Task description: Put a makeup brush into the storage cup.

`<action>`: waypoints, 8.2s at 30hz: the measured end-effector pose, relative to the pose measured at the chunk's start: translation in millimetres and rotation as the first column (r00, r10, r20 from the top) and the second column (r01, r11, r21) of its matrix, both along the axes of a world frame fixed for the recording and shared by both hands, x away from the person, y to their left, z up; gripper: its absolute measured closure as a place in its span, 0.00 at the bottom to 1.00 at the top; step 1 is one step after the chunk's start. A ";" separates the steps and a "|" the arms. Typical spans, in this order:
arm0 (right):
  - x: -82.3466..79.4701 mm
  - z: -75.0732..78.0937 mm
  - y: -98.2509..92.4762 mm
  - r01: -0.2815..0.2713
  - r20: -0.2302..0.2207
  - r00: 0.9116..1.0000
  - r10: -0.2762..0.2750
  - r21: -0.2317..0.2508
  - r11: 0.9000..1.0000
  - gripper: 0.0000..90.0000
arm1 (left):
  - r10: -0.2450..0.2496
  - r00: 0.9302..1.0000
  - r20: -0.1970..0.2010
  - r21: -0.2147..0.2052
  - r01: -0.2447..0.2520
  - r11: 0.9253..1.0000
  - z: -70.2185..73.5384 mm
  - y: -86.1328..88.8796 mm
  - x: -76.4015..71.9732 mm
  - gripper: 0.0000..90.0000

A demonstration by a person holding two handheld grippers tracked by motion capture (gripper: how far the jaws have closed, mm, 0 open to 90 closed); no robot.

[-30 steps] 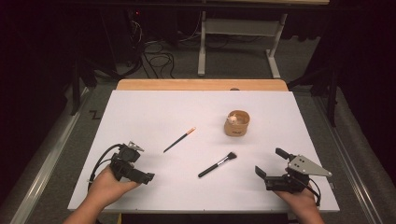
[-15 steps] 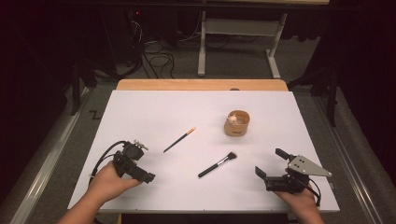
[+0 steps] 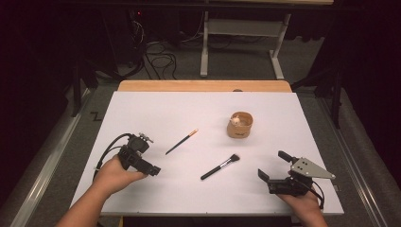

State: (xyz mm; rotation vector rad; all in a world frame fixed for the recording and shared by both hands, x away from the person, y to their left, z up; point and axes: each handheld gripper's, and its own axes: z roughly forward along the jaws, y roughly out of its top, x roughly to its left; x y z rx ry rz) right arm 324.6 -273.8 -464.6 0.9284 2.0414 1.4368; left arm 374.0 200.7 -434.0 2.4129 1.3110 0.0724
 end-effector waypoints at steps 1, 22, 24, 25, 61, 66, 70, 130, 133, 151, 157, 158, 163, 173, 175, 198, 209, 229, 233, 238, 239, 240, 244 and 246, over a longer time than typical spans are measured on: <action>0.3 -0.3 0.1 0.002 0.003 1.000 -0.002 0.002 1.000 0.00 | -0.005 1.000 -0.003 0.001 0.005 1.000 -0.3 -2.0 1.9 0.09; 0.8 -1.4 -0.7 -0.004 -0.006 1.000 0.004 0.018 1.000 0.00 | -0.035 0.998 0.051 -0.003 0.035 0.999 0.0 -40.7 42.6 0.09; 0.4 -1.1 -0.7 -0.002 -0.004 1.000 0.002 0.023 1.000 0.00 | -0.038 0.998 0.049 -0.005 0.038 0.999 1.7 -43.0 46.6 0.10; 0.4 -1.1 -0.7 -0.002 -0.004 1.000 0.002 0.023 1.000 0.00 | -0.038 0.998 0.049 -0.005 0.038 0.999 1.7 -43.0 46.6 0.10; 0.7 -0.5 -0.9 -0.019 -0.005 1.000 0.019 0.040 0.999 0.00 | -0.093 0.993 0.067 0.021 0.092 0.996 8.1 -83.3 92.0 0.18; 0.4 -1.0 1.5 -0.021 -0.007 1.000 0.021 0.035 0.999 0.00 | -0.088 0.995 0.056 0.031 0.086 0.996 -0.3 -81.8 99.6 0.27; 0.9 -1.6 2.4 -0.021 -0.005 1.000 0.021 0.034 0.999 0.00 | -0.092 0.995 0.048 0.028 0.091 0.995 -3.5 -79.4 103.0 0.36; 1.4 -2.1 1.2 -0.022 -0.007 1.000 0.023 0.040 0.999 0.00 | -0.154 0.987 -0.039 0.138 0.158 0.978 -22.7 -80.8 105.8 0.91; 1.2 -2.1 1.3 -0.027 -0.011 1.000 0.027 0.039 0.999 0.00 | -0.152 0.987 -0.041 0.137 0.157 0.978 -22.8 -80.6 106.0 0.92; 0.9 -2.2 0.9 -0.023 -0.012 1.000 0.023 0.039 0.999 0.00 | -0.145 0.989 -0.039 0.140 0.149 0.979 -22.7 -80.9 105.5 0.94; 1.2 -2.2 -0.3 -0.020 -0.006 1.000 0.020 0.038 0.999 0.00 | -0.133 0.991 -0.029 0.142 0.136 0.981 -19.4 -80.2 105.5 0.94; 1.1 -2.2 -0.6 -0.022 -0.010 1.000 0.023 0.042 0.999 0.00 | -0.134 0.991 -0.031 0.137 0.137 0.981 -18.4 -79.6 105.4 0.94; 1.0 -2.2 0.2 -0.015 -0.009 1.000 0.015 0.039 0.999 0.00 | -0.135 0.991 -0.023 0.124 0.137 0.983 -13.7 -77.1 103.3 0.94; 0.6 -2.1 1.1 -0.020 -0.007 1.000 0.020 0.039 0.999 0.00 | -0.153 0.988 -0.005 0.127 0.152 0.980 -7.3 -77.7 95.8 0.94; 0.7 -2.0 0.8 -0.020 -0.007 1.000 0.020 0.038 0.999 0.00 | -0.157 0.988 -0.006 0.143 0.156 0.977 -6.7 -78.6 93.4 0.94; 0.6 -2.6 2.4 -0.018 -0.008 1.000 0.019 0.032 0.999 0.00 | -0.140 0.990 0.018 0.128 0.137 0.982 4.4 -63.1 60.7 0.93; 0.7 -3.1 2.9 -0.020 -0.011 1.000 0.021 0.030 0.999 0.00 | -0.131 0.990 0.048 0.061 0.128 0.990 1.1 -50.8 41.6 0.93; 0.2 -3.8 4.5 -0.018 -0.014 1.000 0.018 0.024 1.000 0.00 | 0.139 0.960 0.242 -0.110 -0.115 0.987 -10.6 -4.7 13.7 0.94; 0.3 -3.8 4.4 -0.022 -0.017 1.000 0.023 0.021 1.000 0.00 | 0.210 0.935 0.284 -0.145 -0.174 0.974 -16.3 3.6 7.5 0.93; 0.2 -4.1 5.0 -0.022 -0.014 1.000 0.022 0.018 1.000 0.00 | 0.293 0.889 0.353 -0.196 -0.236 0.952 -23.3 10.1 -1.6 0.93; 0.2 -4.1 5.0 -0.022 -0.014 1.000 0.022 0.018 1.000 0.00 | 0.293 0.889 0.353 -0.196 -0.236 0.952 -23.3 10.1 -1.6 0.94; 0.2 -4.1 4.9 -0.022 -0.015 1.000 0.022 0.018 1.000 0.00 | 0.298 0.883 0.364 -0.203 -0.237 0.950 -24.5 10.1 -3.3 0.94; 0.0 -4.5 4.7 -0.018 -0.014 1.000 0.018 0.020 1.000 0.00 | 0.327 0.854 0.406 -0.248 -0.241 0.938 -28.5 10.1 -10.1 0.93; -0.1 -4.8 4.4 -0.015 -0.018 1.000 0.015 0.023 1.000 0.00 | 0.328 0.842 0.428 -0.256 -0.235 0.938 -29.9 9.2 -13.0 0.94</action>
